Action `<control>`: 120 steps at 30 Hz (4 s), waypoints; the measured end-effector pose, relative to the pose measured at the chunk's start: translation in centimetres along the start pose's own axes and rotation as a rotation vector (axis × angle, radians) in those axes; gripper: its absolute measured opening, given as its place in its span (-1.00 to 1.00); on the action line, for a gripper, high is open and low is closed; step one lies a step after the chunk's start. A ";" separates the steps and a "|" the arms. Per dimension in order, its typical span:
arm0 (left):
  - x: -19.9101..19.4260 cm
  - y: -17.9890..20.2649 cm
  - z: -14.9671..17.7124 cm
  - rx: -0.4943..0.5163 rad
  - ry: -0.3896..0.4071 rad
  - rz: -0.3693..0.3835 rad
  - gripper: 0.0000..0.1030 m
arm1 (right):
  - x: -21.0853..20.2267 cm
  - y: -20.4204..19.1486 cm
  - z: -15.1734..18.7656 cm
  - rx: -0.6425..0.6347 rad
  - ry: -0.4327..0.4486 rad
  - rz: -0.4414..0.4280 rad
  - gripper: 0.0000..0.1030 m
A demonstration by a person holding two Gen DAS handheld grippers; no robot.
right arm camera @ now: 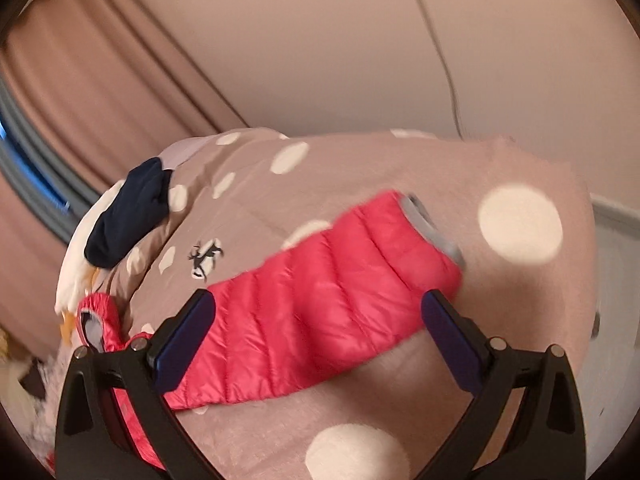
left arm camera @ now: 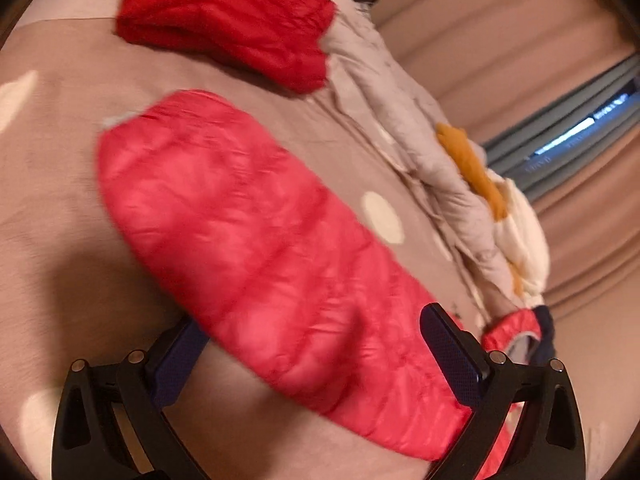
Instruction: Fold large clothes
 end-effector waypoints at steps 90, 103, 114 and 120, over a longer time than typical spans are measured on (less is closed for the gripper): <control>-4.7 10.0 1.2 0.567 0.314 -0.413 -0.70 | 6.8 -30.8 28.8 -0.976 -0.305 -0.253 0.20; -4.2 20.4 9.0 0.881 0.293 -0.309 -0.70 | 2.9 -28.9 23.2 -0.780 -0.312 -0.294 0.28; -1.9 25.4 19.1 0.909 0.175 -0.162 -0.70 | -0.2 -23.4 12.3 -0.758 -0.065 -0.121 0.51; -1.4 25.0 22.3 0.915 0.178 -0.249 -0.70 | 0.0 -20.4 11.3 -0.678 -0.099 -0.093 0.51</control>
Point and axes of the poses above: each gripper's, at about its wrist camera, not at the fingertips, and x roughly the way its jaws point, y to its right, z to its underside, the point moved 10 cm from there along x, roughly the way its jaws point, and after that the axes turned 6 degrees about y, right-handed, at the moved point
